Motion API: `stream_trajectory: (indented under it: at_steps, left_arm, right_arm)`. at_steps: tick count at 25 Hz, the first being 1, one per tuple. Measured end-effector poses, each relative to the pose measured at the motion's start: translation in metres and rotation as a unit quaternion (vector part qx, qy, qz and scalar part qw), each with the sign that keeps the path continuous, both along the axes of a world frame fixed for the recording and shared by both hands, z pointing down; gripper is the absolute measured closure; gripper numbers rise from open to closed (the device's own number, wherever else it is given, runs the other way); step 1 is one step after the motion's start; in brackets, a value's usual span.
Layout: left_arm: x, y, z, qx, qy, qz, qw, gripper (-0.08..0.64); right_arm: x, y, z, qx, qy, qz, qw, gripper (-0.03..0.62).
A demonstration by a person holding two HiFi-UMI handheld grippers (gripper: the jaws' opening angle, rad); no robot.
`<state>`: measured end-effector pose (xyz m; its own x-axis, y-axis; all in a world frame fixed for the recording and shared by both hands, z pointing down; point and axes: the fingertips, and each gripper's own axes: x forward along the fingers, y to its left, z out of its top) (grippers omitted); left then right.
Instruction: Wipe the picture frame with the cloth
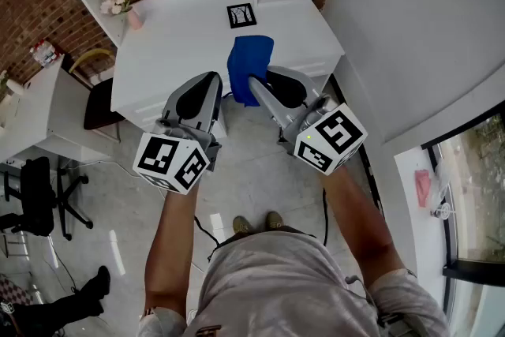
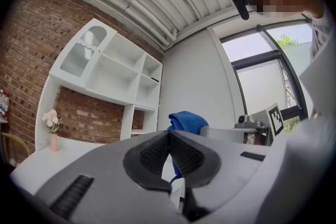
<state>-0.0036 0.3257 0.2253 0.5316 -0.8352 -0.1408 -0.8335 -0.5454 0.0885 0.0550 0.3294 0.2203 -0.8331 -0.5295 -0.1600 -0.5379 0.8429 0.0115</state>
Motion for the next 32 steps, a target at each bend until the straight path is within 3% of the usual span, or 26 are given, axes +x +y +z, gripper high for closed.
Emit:
stream_trajectory:
  at_steps: [21,32]
  left_arm:
    - [0.025,-0.010,0.012,-0.009,0.008,-0.043,0.9990,0.560]
    - [0.001,-0.065,0.023,-0.015,0.015,-0.048,0.9986,0.560]
  right_arm:
    - [0.067,-0.016,0.010,-0.005,-0.005,-0.006,1.000,0.545]
    - [0.058,-0.066,0.024,-0.012,0.011,0.003,1.000,0.545]
